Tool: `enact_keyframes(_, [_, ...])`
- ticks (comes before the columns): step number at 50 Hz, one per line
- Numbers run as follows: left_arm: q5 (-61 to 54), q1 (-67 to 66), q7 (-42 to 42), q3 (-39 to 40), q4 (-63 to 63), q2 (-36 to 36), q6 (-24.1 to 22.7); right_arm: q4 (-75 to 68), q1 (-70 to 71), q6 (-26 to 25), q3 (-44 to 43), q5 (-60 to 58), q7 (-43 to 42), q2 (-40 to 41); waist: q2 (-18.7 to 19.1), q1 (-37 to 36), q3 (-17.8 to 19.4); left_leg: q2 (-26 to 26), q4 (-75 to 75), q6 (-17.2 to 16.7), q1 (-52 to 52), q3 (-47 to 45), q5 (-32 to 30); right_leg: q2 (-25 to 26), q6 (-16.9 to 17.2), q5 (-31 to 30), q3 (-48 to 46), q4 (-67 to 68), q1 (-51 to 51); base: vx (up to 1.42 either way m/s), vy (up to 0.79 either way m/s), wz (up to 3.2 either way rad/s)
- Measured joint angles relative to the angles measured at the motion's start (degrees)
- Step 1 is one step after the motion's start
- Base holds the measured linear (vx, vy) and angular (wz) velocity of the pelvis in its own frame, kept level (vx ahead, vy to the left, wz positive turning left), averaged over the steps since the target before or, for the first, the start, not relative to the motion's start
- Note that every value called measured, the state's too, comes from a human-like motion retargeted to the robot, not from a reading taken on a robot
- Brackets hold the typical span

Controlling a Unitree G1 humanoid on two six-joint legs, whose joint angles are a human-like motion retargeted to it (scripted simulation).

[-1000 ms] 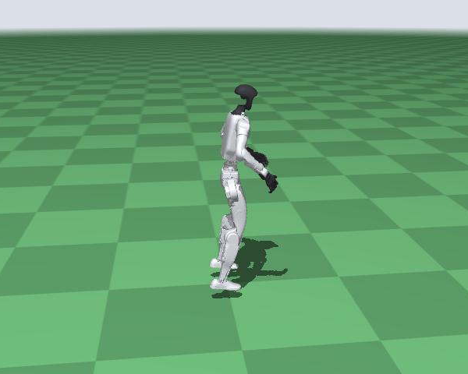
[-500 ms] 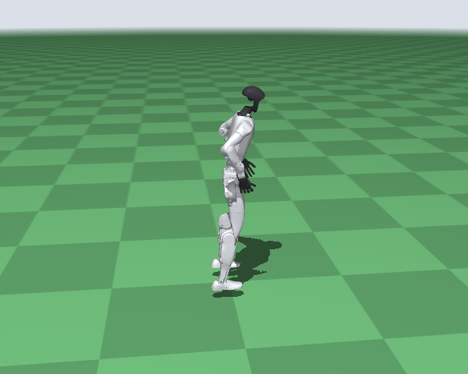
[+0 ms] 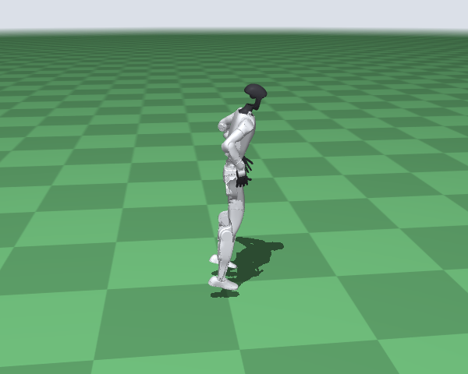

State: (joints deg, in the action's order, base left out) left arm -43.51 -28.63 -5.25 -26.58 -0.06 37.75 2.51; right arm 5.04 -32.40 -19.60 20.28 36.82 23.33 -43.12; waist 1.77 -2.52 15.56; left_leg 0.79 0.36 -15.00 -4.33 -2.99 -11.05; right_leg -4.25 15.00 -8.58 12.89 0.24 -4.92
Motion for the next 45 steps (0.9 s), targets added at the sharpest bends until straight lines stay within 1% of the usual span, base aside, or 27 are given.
enact_keyframes(3, [5.45, 4.99, -0.96, -2.18, 1.99, 2.66, -0.33, -0.15, 0.91, 0.54, 1.81, -2.09, 0.67, -2.77, -0.45, -0.82, -0.12, 0.63, 4.87, 0.59, 4.22, -0.23, 7.00, -0.19, 0.00, 5.83, 4.34, 1.53, 2.78, -0.16, -0.04, -0.19])
enact_keyframes(5, [8.47, 9.23, -0.76, -4.37, 2.19, 4.52, -0.37, 0.42, 1.52, 1.33, 2.23, -4.62, 0.45, -4.83, -0.29, -0.33, 2.56, 0.60, 12.07, 3.18, 7.29, -0.84, 15.26, 0.26, -1.99, 13.16, 4.93, 5.86, 4.18, -0.22, 0.01, 0.21])
enact_keyframes(7, [10.64, 12.90, -0.12, -6.73, 1.32, 6.22, 0.07, 1.17, 2.53, 2.14, 2.48, -7.36, 0.06, -6.61, 0.25, 0.83, 6.99, 0.92, 26.96, 8.27, 14.16, -0.38, 25.50, 2.23, -5.72, 23.81, 3.77, 19.62, 9.83, -0.31, 0.00, 0.47])
enact_keyframes(10, [12.52, 16.91, 1.64, -9.84, 0.14, 8.63, -0.27, 2.00, 5.87, 3.12, 3.82, -8.74, -0.39, -8.10, -0.40, 1.46, 9.45, 1.32, 56.21, 17.11, 35.00, 0.16, 37.44, 5.47, -9.72, 38.95, 1.26, 52.22, 30.97, -0.37, -0.03, 0.45])
enact_keyframes(13, [12.07, 16.89, 3.77, -10.15, -1.36, 11.11, -2.86, 3.21, 8.22, 5.98, 4.10, -9.79, -3.45, -8.26, -1.11, 2.08, 8.92, 1.39, 66.45, 18.52, 46.08, 1.40, 41.02, 5.47, -9.35, 43.11, -1.15, 62.98, 41.68, -0.13, -0.02, 0.40])
enact_keyframes(15, [10.99, 15.72, 4.87, -9.46, -2.43, 12.38, -4.95, 4.07, 9.70, 7.86, 4.52, -11.81, -4.80, -9.27, -1.59, 2.80, 6.43, 0.82, 61.15, 17.23, 46.06, 1.91, 38.44, 4.23, -7.47, 40.44, -2.20, 57.59, 41.57, 0.14, 0.00, 0.25])
enact_keyframes(16, [10.93, 14.13, 4.68, -8.85, -2.97, 12.51, -5.61, 4.50, 9.12, 8.39, 4.26, -13.49, -4.45, -9.86, -1.69, 2.81, 5.54, 0.92, 53.39, 15.03, 40.61, 1.59, 34.58, 3.70, -5.76, 35.66, -2.21, 49.61, 36.32, 0.34, -0.01, -0.09])
enact_keyframes(18, [11.60, 9.61, 3.07, -7.01, -4.41, 12.47, -6.52, 5.11, 5.37, 9.63, 2.09, -16.61, -3.09, -10.24, -0.95, 2.32, 6.45, 1.99, 31.41, 8.18, 20.98, 0.90, 22.30, 3.04, -2.30, 19.76, -1.35, 25.83, 16.81, 0.60, -0.05, -0.45])
enact_keyframes(20, [14.76, 4.94, -0.73, -5.46, -4.99, 12.44, -7.70, 4.47, -0.38, 10.97, -1.15, -16.26, -0.54, -8.85, 0.19, 1.41, 5.28, 3.57, 5.72, 0.00, -0.59, 0.81, 2.50, 3.19, 0.00, -1.45, -1.23, 2.21, -3.10, 0.77, -0.10, -0.28])
enact_keyframes(22, [21.03, 3.65, -7.07, -4.07, -3.74, 11.25, -8.64, 1.47, -2.67, 10.80, -2.72, -13.07, 6.16, -7.38, 0.95, 0.01, -2.90, 1.71, -3.90, 0.00, -3.69, -0.64, -11.14, 3.69, 0.00, -14.49, -4.97, -4.28, -4.84, 0.54, 0.06, -0.06])
enact_keyframes(24, [25.25, 3.39, -9.31, -2.69, -3.58, 11.04, -8.72, -1.34, -3.25, 10.16, -1.85, -11.06, 8.77, -6.07, 1.50, -0.85, -6.34, 1.03, -3.99, 0.00, -7.52, 0.13, -16.41, 4.12, 0.00, -20.08, -4.74, -2.78, -7.33, 0.40, -0.01, -0.10])
enact_keyframes(25, [26.38, 3.40, -8.72, -2.00, -4.11, 11.35, -8.23, -2.42, -3.20, 9.76, -1.20, -11.01, 8.86, -5.69, 1.86, -0.62, -5.44, 0.93, -1.95, 0.00, -11.65, 1.54, -17.50, 4.35, 0.00, -20.36, -2.82, 0.68, -10.53, 0.37, -0.18, -0.13])
enact_keyframes(27, [26.59, 3.70, -4.67, -0.25, -7.07, 13.58, -6.29, -2.31, -1.47, 9.79, -0.77, -13.42, 6.77, -6.69, 3.08, 0.06, 6.27, 2.27, 16.58, 0.87, -21.00, 2.04, -15.11, 7.35, -0.01, -21.42, 3.22, 13.15, -21.66, 0.13, -0.20, -0.32])
enact_keyframes(28, [26.89, 3.97, -2.84, 0.05, -8.55, 15.06, -5.23, -1.65, -0.51, 9.96, -0.62, -13.91, 5.16, -8.12, 4.49, 0.66, 12.05, 3.32, 32.55, 3.47, -21.65, 1.37, -11.23, 9.74, -0.06, -21.42, 4.73, 22.53, -25.02, -0.11, 0.01, -0.01])
enact_keyframes(30, [29.14, 4.67, -0.81, -1.95, -10.48, 18.11, -2.96, 0.02, 1.32, 9.48, 1.38, -15.32, 4.19, -11.56, 9.07, 1.87, 14.24, 7.15, 69.20, 9.55, -10.85, 3.77, -2.77, 18.54, -4.69, -16.19, 1.25, 55.73, -15.08, -0.35, 0.05, -0.04])
enact_keyframes(32, [40.73, 11.92, -1.46, -6.37, -4.74, 13.32, -3.70, 0.49, 14.82, 5.31, 8.90, -16.09, 13.97, -16.32, 5.73, -6.54, -6.50, 6.72, 104.92, 18.35, 34.50, 3.82, -4.25, 19.71, -17.40, -13.99, -8.15, 99.93, 35.81, -0.59, -0.27, -1.88])
enact_keyframes(33, [41.64, 12.99, 0.64, -7.56, -3.98, 13.42, -4.03, 0.48, 17.53, 4.93, 10.80, -15.76, 14.53, -16.65, 3.31, -8.50, -13.08, 6.88, 112.53, 21.25, 46.71, 2.85, -8.84, 17.11, -23.91, -17.38, -11.51, 109.70, 49.42, -0.22, -0.18, -1.15])
enact_keyframes(34, [42.02, 13.05, 1.55, -7.96, -3.74, 13.58, -4.20, 0.52, 18.24, 4.92, 11.41, -15.67, 14.47, -16.49, 2.50, -8.84, -15.56, 5.89, 116.05, 21.20, 50.75, 3.50, -11.20, 16.89, -25.68, -18.33, -12.51, 114.47, 53.81, 0.09, -0.01, -0.15])
enact_keyframes(36, [42.21, 11.92, 2.86, -7.14, -4.52, 13.72, -4.81, 0.62, 17.84, 5.58, 11.08, -15.22, 12.86, -15.96, 1.34, -8.31, -16.80, 4.70, 114.24, 19.65, 52.41, 4.33, -13.31, 16.11, -24.96, -17.94, -11.18, 113.99, 55.15, 0.11, 0.07, 0.34])
enact_keyframes(37, [42.07, 11.38, 3.64, -6.50, -5.15, 13.62, -5.33, 0.60, 17.65, 5.92, 10.80, -14.70, 11.86, -15.73, 0.33, -8.08, -18.14, 4.05, 110.01, 18.16, 53.68, 4.76, -12.84, 15.89, -22.02, -16.44, -8.73, 109.62, 55.60, 0.11, 0.13, 0.52])
enact_keyframes(39, [40.22, 10.21, 4.63, -6.37, -5.84, 13.30, -6.31, 0.32, 16.11, 6.18, 10.54, -13.36, 10.65, -14.89, -1.77, -6.64, -23.40, 0.47, 95.47, 11.01, 53.31, 8.16, -7.18, 17.90, -7.13, -8.21, 1.33, 91.82, 51.15, 0.26, 0.27, 0.93])
enact_keyframes(40, [38.52, 9.06, 5.44, -6.68, -6.21, 13.27, -6.86, 0.22, 14.60, 6.42, 10.63, -12.62, 9.78, -14.46, -3.42, -5.64, -26.49, 0.49, 85.93, 9.21, 52.03, 8.13, -4.98, 15.25, -1.95, -4.35, 6.28, 80.34, 47.99, 0.27, 0.26, 0.99])
enact_keyframes(41, [36.71, 7.58, 6.72, -6.83, -6.75, 13.12, -7.11, 0.36, 12.57, 6.86, 10.58, -13.23, 8.84, -13.75, -5.02, -5.02, -27.97, 0.77, 72.87, 8.60, 47.78, 6.76, -4.40, 10.65, -1.11, -3.96, 7.60, 64.99, 43.11, 0.30, 0.17, 0.85])
enact_keyframes(42, [35.12, 6.24, 7.95, -6.70, -7.37, 12.88, -7.24, 0.55, 10.58, 7.46, 10.20, -14.49, 7.70, -12.95, -6.12, -4.74, -27.26, 0.80, 58.55, 7.39, 40.81, 5.94, -4.19, 6.39, -0.44, -4.77, 8.63, 48.33, 35.55, 0.38, 0.04, 0.54])
enact_keyframes(43, [33.97, 5.19, 9.08, -6.00, -8.15, 12.46, -7.12, 0.84, 8.64, 8.40, 9.20, -17.04, 6.19, -11.93, -6.20, -5.13, -22.15, 0.36, 41.70, 5.01, 28.38, 6.26, -4.75, 2.81, -0.11, -8.00, 9.08, 29.05, 22.66, 0.49, -0.01, 0.33])
enact_keyframes(44, [33.00, 3.59, 10.28, -3.72, -9.89, 12.76, -7.46, 1.46, 6.26, 10.72, 6.42, -20.42, 1.91, -10.77, -4.34, -4.99, -10.04, 0.83, 24.58, 2.53, 7.56, 6.67, -5.11, 1.19, 0.00, -8.65, 7.52, 14.71, 3.23, 0.61, -0.04, 0.25])
enact_keyframes(45, [32.11, 1.72, 11.50, -0.65, -12.13, 13.44, -8.01, 2.23, 3.65, 13.73, 2.75, -24.21, -3.75, -9.55, -1.50, -4.60, 5.56, 1.75, 7.31, 0.00, -17.44, 7.13, -5.36, 0.55, 0.00, -8.00, 4.96, 2.85, -19.46, 0.29, -0.01, 0.17])
